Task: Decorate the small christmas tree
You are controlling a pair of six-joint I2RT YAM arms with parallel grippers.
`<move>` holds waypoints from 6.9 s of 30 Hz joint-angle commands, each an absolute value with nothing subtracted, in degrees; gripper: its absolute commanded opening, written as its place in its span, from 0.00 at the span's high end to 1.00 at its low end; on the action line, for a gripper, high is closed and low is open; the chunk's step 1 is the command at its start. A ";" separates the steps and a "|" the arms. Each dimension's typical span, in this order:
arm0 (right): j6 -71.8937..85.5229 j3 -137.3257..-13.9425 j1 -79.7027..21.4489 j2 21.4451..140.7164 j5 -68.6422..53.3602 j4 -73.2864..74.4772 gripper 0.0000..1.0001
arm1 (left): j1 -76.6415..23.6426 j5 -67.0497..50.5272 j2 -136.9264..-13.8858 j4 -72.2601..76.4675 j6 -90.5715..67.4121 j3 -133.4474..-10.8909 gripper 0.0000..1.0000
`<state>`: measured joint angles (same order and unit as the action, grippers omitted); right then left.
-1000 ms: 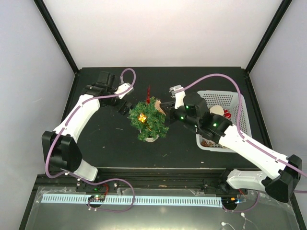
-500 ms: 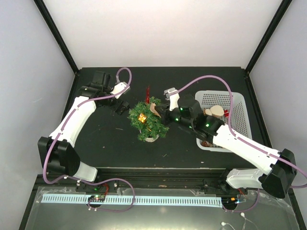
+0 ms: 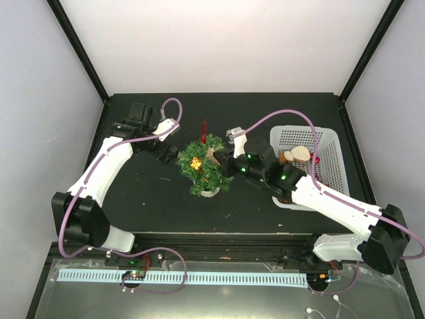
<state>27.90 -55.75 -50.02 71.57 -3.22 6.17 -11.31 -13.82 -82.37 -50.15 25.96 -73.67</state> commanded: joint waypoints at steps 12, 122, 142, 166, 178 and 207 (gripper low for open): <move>28.52 -56.11 -51.08 71.05 -2.94 6.50 0.92 | -10.90 -14.95 -80.09 -50.80 25.93 -72.21 0.01; 25.27 -56.34 -51.13 63.00 8.94 19.14 0.48 | -9.50 -12.93 -70.12 -55.12 26.98 -68.29 0.01; 18.61 -60.49 -51.01 55.10 17.37 31.03 0.30 | -6.86 -24.52 -49.78 -64.44 27.42 -69.76 0.01; 30.78 -56.40 -35.41 72.71 -4.67 14.93 0.33 | -9.84 -27.44 -65.98 -48.47 29.56 -59.16 0.01; 31.64 -62.71 -29.93 85.79 -30.32 5.89 0.38 | -10.10 -24.37 -74.95 -42.43 29.71 -61.61 0.01; 33.29 -49.28 -36.45 75.87 -30.12 5.05 0.46 | -10.02 -21.34 -86.33 -39.47 28.28 -72.67 0.01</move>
